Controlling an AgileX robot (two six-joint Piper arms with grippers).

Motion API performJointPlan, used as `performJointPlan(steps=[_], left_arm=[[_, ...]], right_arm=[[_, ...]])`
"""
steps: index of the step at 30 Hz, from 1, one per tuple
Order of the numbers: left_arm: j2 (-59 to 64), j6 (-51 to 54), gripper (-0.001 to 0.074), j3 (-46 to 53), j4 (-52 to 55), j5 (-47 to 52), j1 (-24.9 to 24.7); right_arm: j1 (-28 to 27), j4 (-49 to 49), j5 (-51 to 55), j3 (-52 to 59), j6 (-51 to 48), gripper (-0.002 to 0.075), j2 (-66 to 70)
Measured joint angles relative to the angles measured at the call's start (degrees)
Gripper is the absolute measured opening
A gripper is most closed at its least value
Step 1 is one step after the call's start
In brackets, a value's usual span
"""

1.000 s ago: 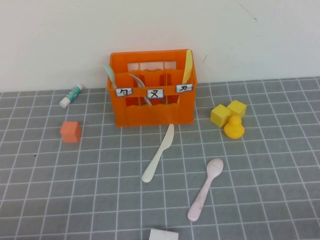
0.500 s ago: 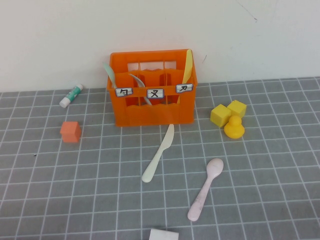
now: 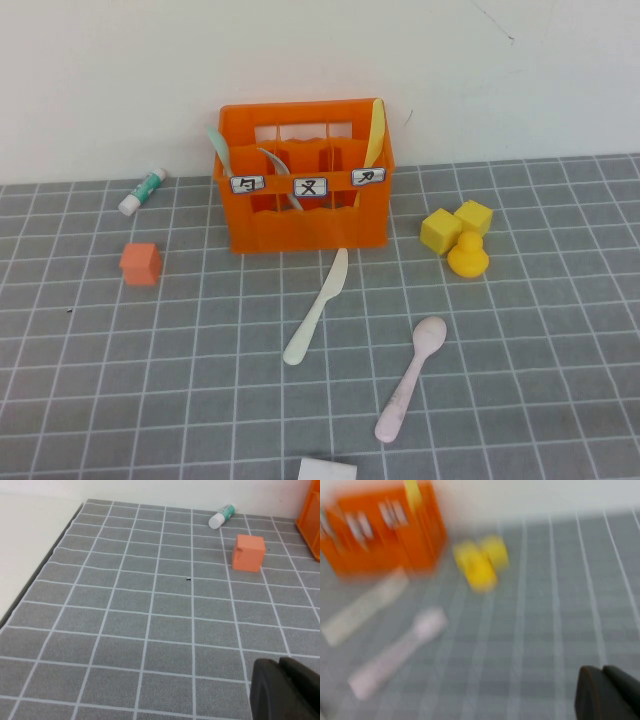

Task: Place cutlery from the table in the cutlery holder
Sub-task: Pick up the spoon

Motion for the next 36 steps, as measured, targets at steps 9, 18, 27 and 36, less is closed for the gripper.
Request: performJointPlan(steps=[9,18,27,36], left_arm=[[0.0,0.0,-0.0001,0.0,0.0,0.0,0.0],[0.0,0.0,-0.0001,0.0,0.0,0.0,0.0],[0.0,0.0,-0.0001,0.0,0.0,0.0,0.0],[0.0,0.0,-0.0001,0.0,0.0,0.0,0.0]], right_arm=[[0.0,-19.9,24.5,-22.3,-1.9,-0.0003,27.0],[6.5,-18.0,29.8,-31.4,-5.4,-0.0003,50.1],[26.8,-21.5,24.1,-38.8,5.5,-0.0003,71.1],[31.9,-15.8,15.4,-50.5,11.4,0.0034,87.5]])
